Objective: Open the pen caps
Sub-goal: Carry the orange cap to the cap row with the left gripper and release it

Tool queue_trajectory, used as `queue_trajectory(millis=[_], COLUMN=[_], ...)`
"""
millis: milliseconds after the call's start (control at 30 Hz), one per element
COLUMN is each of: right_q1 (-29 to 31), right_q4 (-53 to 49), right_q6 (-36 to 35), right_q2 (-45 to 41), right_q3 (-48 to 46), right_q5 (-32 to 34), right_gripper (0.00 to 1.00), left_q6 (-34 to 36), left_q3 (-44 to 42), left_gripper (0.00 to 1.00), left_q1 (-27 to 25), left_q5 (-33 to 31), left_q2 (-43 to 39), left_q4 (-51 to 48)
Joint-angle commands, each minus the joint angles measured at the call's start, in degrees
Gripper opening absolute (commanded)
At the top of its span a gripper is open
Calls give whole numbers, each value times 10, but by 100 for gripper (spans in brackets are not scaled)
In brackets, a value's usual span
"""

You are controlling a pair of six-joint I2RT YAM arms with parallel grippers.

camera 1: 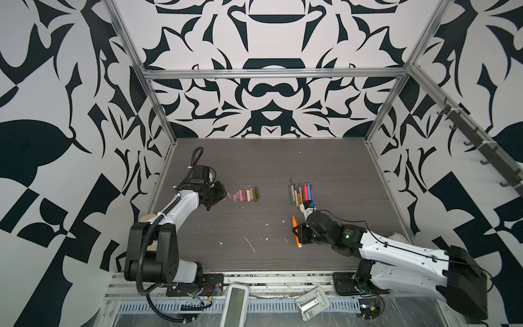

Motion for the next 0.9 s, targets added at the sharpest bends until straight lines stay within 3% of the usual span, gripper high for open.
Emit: queue_trajectory(millis=[0, 133, 267, 433, 700, 867], right_q1=[-11, -30, -37, -51, -58, -61], right_q4=[8, 26, 34, 48, 66, 70], right_q6=[-19, -13, -8, -10, -10, -10], right_q2=[-23, -36, -45, -43, -13, -2], right_q3=[-24, -47, -58, -68, -64, -62], right_q5=[17, 4, -2, -19, -35, -42], right_gripper=[0, 0, 0, 0, 0, 0], left_q6=[26, 30, 31, 23, 18, 16], left_q3=[-2, 3, 20, 32, 23, 24], left_gripper=[0, 0, 0, 9, 24, 38], left_q1=[9, 9, 10, 10, 10, 10], left_q5=[-33, -49, -8, 48, 57, 60], left_q2=[25, 62, 128, 178, 156, 148], left_q4=[18, 42, 81, 116, 117, 114])
